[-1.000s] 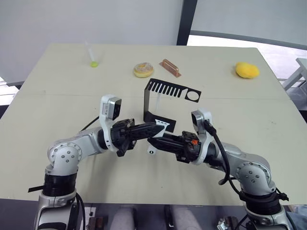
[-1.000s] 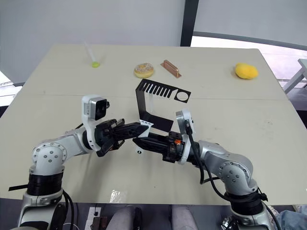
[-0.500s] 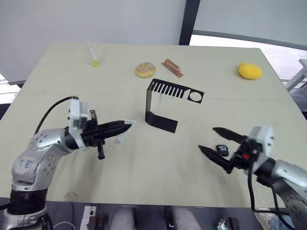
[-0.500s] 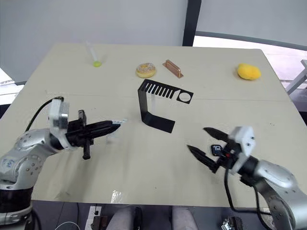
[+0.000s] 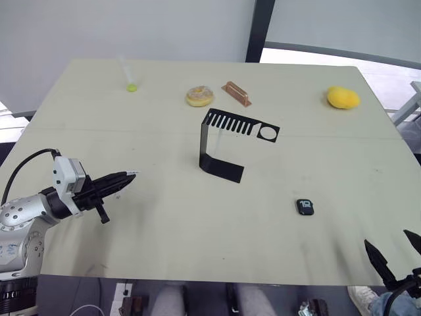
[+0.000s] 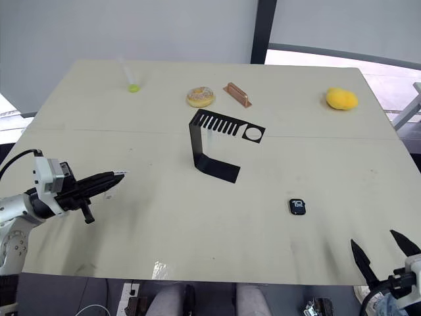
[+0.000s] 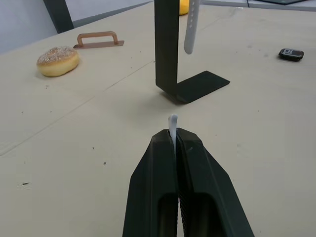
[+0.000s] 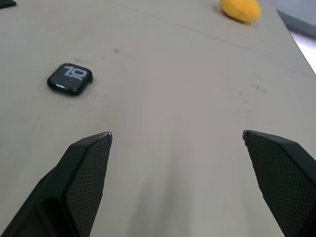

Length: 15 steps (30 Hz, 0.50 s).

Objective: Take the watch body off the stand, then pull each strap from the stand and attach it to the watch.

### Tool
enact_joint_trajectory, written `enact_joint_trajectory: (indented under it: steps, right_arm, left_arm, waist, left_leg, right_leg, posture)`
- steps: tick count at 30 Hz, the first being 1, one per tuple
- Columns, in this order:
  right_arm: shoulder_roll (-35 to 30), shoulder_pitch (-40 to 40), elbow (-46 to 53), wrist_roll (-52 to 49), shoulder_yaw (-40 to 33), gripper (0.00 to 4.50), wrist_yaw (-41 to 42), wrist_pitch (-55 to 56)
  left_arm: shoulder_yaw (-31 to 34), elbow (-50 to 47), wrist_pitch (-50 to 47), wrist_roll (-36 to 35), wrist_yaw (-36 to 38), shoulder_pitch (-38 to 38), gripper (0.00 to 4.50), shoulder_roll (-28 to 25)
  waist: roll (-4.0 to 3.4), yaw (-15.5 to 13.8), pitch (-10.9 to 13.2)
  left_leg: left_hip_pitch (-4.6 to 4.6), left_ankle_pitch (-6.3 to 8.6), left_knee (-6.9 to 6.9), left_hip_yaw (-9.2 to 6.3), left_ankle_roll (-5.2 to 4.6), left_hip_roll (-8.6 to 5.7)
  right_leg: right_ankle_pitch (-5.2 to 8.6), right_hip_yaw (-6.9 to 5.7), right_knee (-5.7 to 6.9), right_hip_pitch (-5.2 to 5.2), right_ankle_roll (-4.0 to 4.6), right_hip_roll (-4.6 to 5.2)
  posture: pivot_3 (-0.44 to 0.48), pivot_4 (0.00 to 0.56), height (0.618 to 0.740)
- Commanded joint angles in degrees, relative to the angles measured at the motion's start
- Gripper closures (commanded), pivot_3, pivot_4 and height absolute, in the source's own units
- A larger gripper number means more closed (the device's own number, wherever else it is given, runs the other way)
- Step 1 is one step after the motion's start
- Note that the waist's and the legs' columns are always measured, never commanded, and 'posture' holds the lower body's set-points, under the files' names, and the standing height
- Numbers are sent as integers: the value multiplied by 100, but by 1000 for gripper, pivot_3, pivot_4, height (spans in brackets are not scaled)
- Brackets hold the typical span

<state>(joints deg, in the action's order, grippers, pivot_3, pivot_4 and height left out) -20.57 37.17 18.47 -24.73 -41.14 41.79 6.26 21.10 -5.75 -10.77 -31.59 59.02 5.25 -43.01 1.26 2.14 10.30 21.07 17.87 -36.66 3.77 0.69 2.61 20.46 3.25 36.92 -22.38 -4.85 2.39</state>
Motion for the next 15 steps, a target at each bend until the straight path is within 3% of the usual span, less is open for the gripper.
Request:
enact_joint_trajectory:
  steps: [1,8,15]
  right_arm:
    - [89,-140,212,-239,-23,21,-293,15]
    - [298,-547,1632,-531,858,21,-1345,-1263]
    - [303,-968,2326,86,1976,21,-2395,-2495]
  left_arm:
    - [-79,-174,-58,-150,104,170,4500,-37]
    - [-980,-735,-448,-244,502,892,4500,-50]
    - [-2051,-1270,-642,-125,952,1783,4500,51]
  waist:
    - [0,27,0]
    - [-7,40,-3]
    - [-6,2,-3]
  left_leg:
    - [-3,-1,1,-1,1,1]
    - [0,-7,7,-5,10,0]
    - [7,-10,-21,-6,12,1]
  right_leg:
    - [0,-1,2,2,1,0]
    - [0,-4,12,-8,3,-4]
    - [-1,-3,22,-8,1,-13]
  posture:
    - [0,150,740]
    - [0,150,740]
    - [0,150,740]
